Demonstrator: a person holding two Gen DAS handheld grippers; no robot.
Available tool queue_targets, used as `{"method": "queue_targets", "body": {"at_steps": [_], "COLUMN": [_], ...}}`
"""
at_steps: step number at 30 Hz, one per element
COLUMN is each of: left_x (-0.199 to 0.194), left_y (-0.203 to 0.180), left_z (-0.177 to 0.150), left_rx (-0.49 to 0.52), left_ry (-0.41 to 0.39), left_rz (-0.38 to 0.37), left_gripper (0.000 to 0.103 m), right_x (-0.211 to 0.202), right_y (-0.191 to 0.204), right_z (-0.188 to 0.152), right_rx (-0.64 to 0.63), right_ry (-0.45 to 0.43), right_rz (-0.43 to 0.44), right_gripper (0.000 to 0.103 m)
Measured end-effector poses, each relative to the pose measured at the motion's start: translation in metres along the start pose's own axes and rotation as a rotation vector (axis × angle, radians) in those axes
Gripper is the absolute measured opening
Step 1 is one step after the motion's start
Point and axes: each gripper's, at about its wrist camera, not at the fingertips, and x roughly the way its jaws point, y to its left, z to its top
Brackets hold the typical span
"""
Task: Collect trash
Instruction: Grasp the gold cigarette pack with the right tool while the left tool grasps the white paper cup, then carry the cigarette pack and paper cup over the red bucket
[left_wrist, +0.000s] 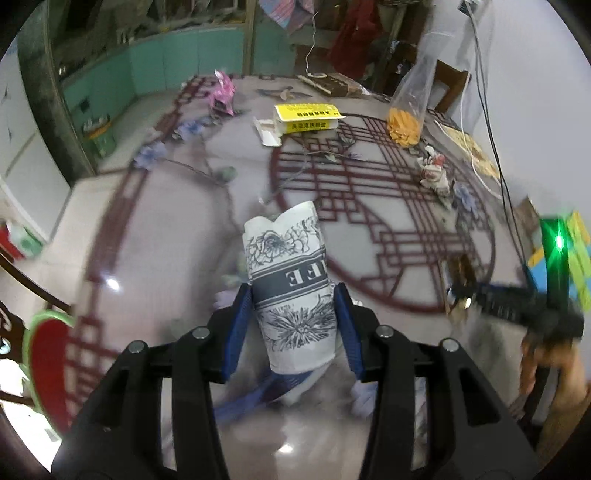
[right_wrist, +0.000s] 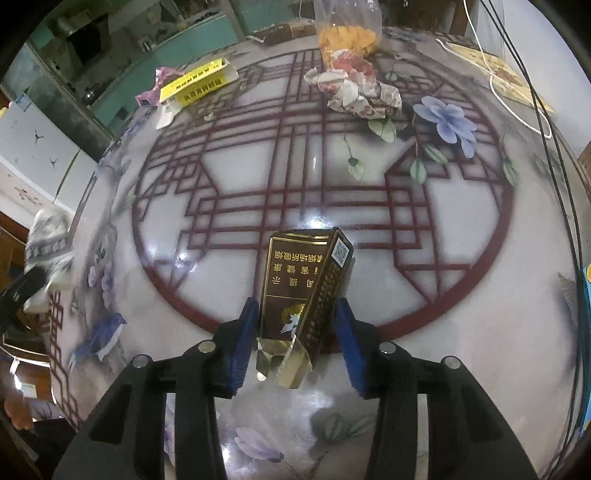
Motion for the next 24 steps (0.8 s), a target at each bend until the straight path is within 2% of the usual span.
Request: {"method": "queue_targets", "body": {"at_steps": [5,10,14,20,24], "left_x": [-0.025,-0.023,-0.031,-0.043,-0.049], "left_y": [0.021,0.048,0.055,0.068,0.075], "left_z": [-0.018,-0.029,-0.032,-0.035,-0.036], "left_rx": [0.053,-0.074,-0.063,-0.083,-0.087], "left_ry": [-0.083,-0.063,-0.085,-0.108,-0.118], "left_rz": [0.049,-0.013,-0.004,-0.03,-0.04], "left_gripper": [0.043,0.043,0.043,0.043,0.043], "right_x": [-0.011,-0.023,-0.024,-0.033,-0.04], "right_y": [0.011,0.025,0.037,0.053,0.063], "right_z": [0.0,-0.002,-0.005,-0.017,-0.029], "right_rx": [-0.029,-0.042,-0.062,-0.119,-0.113], "right_ry": [-0.059,-0.104,-0.118,-0.142,-0.173], "right_rz": [-0.014,0.011,0.016,0.001,0.017], "right_gripper": [0.039,0.039,0.039,0.039,0.039]}}
